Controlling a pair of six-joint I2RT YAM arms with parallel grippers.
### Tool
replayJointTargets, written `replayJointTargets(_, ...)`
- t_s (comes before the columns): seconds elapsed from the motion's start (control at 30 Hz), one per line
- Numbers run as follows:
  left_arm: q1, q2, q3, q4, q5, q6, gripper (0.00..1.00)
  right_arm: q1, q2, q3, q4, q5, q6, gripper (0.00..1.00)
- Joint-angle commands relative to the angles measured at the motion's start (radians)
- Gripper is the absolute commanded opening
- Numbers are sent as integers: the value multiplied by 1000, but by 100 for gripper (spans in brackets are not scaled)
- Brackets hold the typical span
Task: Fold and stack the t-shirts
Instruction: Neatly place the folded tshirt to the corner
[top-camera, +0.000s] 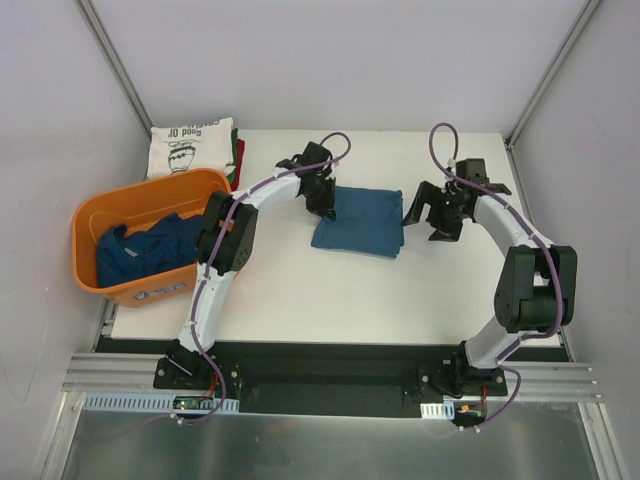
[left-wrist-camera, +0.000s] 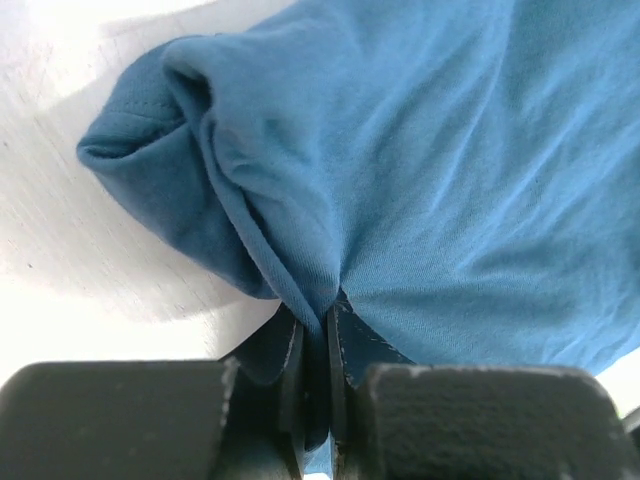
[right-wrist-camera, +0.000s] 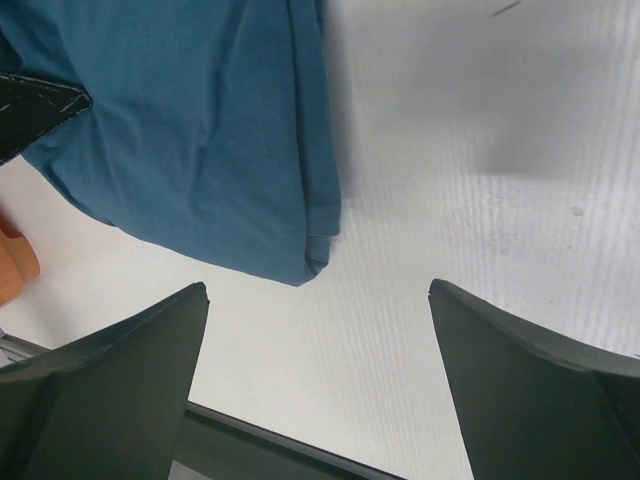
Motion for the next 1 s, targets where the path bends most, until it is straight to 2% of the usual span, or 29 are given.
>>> replayJointTargets(0.0,3,-88,33,-29,-119,152,0,-21,-93,-18,-11,42,-35,97)
replayJointTargets(0.17,26,-182,30,-29,-260,295,0,-23,-150,-38,-10,140,-55,97)
replayJointTargets(0.27,61,-228,34,-29,-302,374,0,-23,-177,-49,-7,180,-61,97)
replayJointTargets(0.3,72,-246,36,-29,-300,447,0,-23,-188,-49,-2,188,-63,97)
replayJointTargets(0.33,89,-252,43,-30,-352,472,0,-24,-193,-50,-2,197,-63,97)
replayJointTargets(0.6,170,-246,151,-33,-457,735,0,-23,-208,-59,0,235,-63,97)
replayJointTargets(0.97,316,-229,412,-33,-485,837,0,-23,-216,-58,-7,297,-66,97)
